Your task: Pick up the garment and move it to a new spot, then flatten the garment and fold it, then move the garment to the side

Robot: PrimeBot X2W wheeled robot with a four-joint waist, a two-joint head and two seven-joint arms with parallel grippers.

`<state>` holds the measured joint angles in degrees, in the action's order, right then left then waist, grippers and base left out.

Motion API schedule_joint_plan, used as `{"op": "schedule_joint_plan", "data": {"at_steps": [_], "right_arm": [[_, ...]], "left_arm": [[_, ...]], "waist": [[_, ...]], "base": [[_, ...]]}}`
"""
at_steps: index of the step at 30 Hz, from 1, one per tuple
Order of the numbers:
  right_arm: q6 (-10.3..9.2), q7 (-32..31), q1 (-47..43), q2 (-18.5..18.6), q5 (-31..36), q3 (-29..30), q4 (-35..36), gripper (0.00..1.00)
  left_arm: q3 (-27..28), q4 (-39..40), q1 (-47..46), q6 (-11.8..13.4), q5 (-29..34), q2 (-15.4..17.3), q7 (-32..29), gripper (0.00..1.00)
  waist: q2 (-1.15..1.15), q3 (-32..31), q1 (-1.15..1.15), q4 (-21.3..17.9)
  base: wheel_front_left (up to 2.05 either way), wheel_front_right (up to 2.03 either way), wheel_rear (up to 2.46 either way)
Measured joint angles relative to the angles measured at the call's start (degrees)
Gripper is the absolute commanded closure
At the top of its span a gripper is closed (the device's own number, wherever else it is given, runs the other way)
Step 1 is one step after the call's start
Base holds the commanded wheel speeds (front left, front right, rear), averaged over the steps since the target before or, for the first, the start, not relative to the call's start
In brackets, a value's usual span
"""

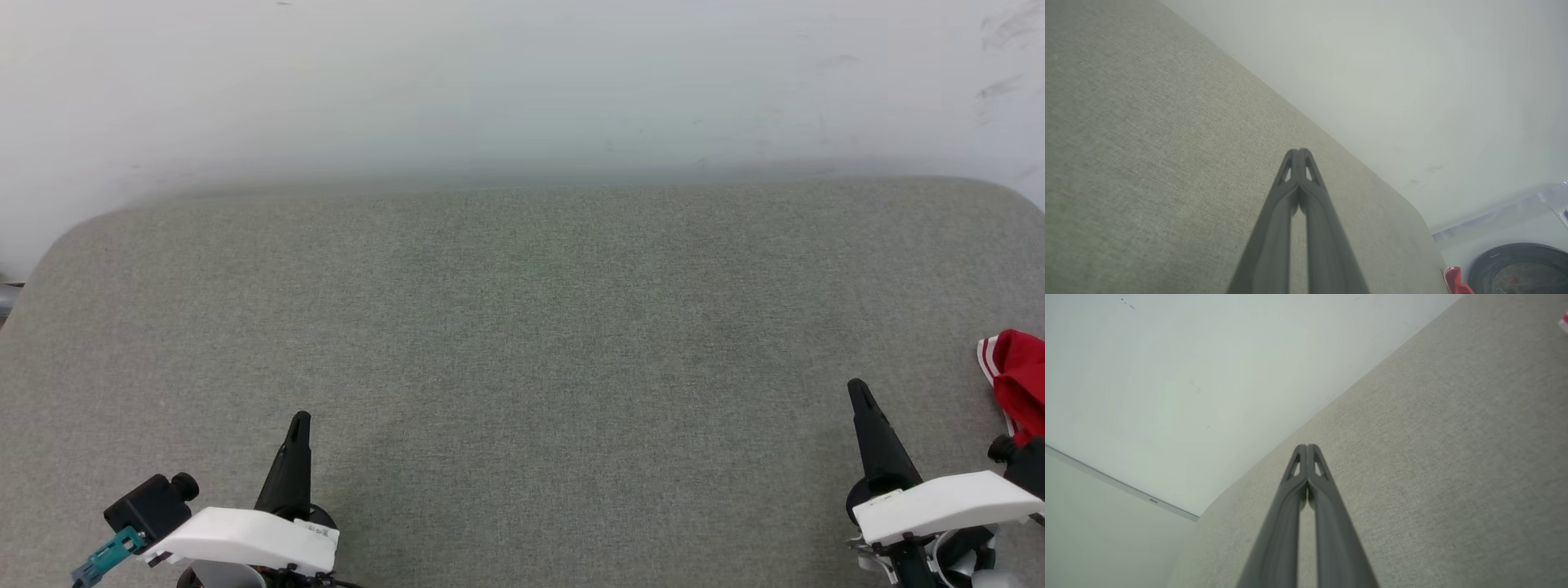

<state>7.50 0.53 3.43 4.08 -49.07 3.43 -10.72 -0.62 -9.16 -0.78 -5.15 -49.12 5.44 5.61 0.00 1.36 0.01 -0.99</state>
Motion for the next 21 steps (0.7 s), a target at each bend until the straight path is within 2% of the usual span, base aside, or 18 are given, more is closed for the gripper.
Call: {"op": "schedule_joint_plan", "data": {"at_steps": [21], "right_arm": [[0.00,-2.1,0.6,-0.4,-13.5,1.0,-1.0,1.00]], "left_arm": [[2.2,-1.5,-1.7,-0.8,-13.6,-0.7,-3.8,1.00]], "waist": [[0.00,-0.3,0.00,0.2]], "base": [[0.00,0.00,0.00]]}}
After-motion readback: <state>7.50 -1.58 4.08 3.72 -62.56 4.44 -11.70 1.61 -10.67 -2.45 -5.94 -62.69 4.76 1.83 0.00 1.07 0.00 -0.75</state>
